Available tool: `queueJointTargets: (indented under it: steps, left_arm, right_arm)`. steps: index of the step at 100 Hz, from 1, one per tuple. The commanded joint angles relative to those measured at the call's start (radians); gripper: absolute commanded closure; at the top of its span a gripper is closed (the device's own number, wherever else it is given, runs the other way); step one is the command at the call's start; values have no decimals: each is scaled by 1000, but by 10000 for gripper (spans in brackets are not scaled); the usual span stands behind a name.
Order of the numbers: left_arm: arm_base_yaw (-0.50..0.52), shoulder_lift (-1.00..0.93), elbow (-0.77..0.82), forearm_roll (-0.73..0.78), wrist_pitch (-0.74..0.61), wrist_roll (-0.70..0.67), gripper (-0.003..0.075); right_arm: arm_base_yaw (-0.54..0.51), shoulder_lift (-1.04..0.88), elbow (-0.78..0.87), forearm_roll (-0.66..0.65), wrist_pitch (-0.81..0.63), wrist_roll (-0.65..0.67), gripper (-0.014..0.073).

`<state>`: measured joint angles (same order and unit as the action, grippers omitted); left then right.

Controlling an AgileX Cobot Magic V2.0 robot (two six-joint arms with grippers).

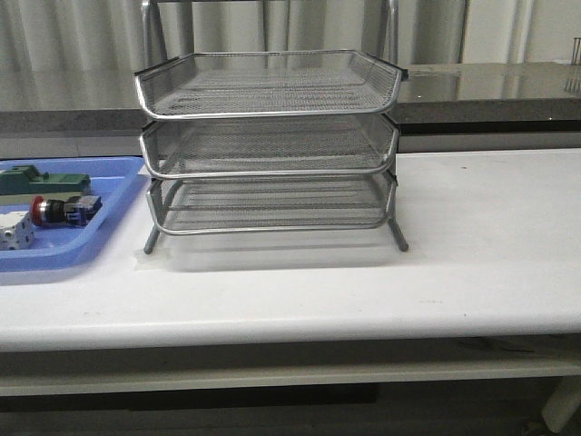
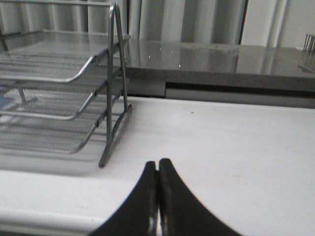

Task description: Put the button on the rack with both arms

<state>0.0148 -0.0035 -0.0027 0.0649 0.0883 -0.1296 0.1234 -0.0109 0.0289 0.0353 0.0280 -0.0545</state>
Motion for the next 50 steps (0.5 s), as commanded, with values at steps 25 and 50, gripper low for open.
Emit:
queueJointTargets:
  steps: [25,50]
  left_arm:
    - [4,-32,55,-8,-80,-3,741]
    - [4,-32,55,-8,-80,-3,741]
  right_arm:
    - [-4,64,-213,165,158,48,655]
    - [-4,364,-500,213,377,48,655]
